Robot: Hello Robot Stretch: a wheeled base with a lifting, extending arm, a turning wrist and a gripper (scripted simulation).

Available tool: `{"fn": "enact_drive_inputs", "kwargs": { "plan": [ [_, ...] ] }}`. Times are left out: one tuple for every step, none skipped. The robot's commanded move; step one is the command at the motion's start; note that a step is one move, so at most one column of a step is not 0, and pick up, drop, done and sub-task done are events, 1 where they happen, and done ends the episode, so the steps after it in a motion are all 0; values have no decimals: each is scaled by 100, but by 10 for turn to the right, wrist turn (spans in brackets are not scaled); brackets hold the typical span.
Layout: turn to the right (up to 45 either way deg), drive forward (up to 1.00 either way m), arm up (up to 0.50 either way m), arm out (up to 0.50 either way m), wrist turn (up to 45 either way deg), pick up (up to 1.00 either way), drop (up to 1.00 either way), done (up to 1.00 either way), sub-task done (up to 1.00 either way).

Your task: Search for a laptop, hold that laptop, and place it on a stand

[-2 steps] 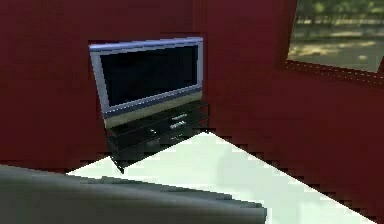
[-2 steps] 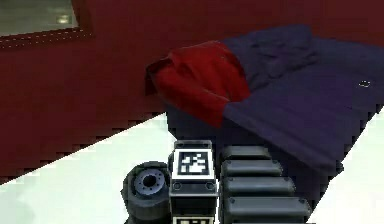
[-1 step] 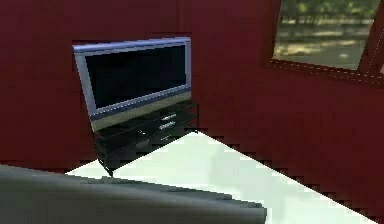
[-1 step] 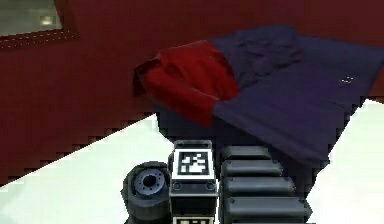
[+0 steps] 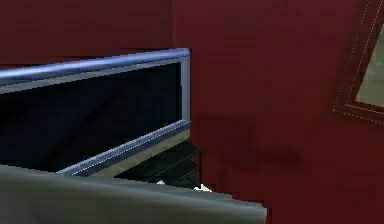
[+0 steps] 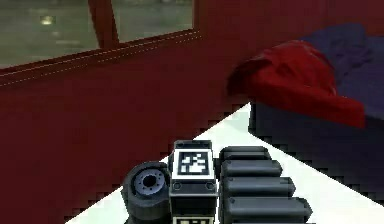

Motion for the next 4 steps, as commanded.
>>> {"fn": "enact_drive_inputs", "kwargs": {
  "plan": [
    [0, 55, 0, 0, 0, 0, 0, 0, 0],
    [-450, 0, 0, 0, 0, 0, 0, 0, 0],
    [-270, 0, 0, 0, 0, 0, 0, 0, 0],
    [450, 0, 0, 0, 0, 0, 0, 0, 0]
  ]
}}
